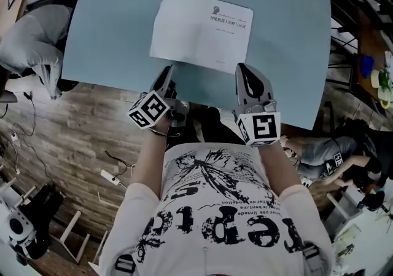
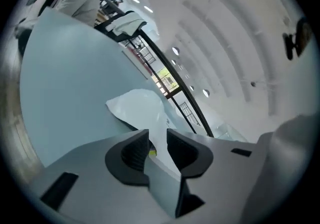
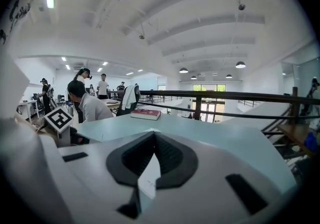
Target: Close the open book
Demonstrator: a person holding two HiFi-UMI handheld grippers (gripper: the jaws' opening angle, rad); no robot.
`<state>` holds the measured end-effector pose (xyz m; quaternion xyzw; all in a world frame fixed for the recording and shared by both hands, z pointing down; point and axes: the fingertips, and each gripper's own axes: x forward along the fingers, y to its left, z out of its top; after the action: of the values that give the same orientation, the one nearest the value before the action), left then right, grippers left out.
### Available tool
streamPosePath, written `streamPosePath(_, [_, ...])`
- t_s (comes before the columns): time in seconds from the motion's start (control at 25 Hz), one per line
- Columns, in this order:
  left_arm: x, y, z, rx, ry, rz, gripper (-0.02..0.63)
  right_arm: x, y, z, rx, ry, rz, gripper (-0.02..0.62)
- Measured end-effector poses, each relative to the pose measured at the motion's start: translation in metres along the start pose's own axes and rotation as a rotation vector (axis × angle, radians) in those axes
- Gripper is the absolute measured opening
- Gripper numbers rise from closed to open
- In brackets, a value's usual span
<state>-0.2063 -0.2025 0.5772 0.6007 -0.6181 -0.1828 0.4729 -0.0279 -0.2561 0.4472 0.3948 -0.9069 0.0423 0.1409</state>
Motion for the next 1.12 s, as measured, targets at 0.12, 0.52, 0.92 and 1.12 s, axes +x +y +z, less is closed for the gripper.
streamPosePath(0.12, [0.007,0.01,0.001,-0.227,-0.057,-0.029,0.117,0.003,-0.002,-0.005,-0.008,0.016,0.007,0.011])
streamPosePath(0.52, [0.034,0.048,-0.002,-0.578,-0.123,-0.066,0.149,0.007,-0.003,-0.011,-0.046,0.04,0.002,0.011])
streamPosePath(0.92, [0.042,0.044,0.01,-0.643,-0.153,-0.124,0.032,-0.004,-0.01,-0.012,-0.043,0.049,-0.043,0.011])
streamPosePath(1.12, [0.037,0.015,0.017,-0.613,-0.164,-0.257,0.021,-0.01,-0.007,-0.009,-0.04,0.047,-0.067,0.011])
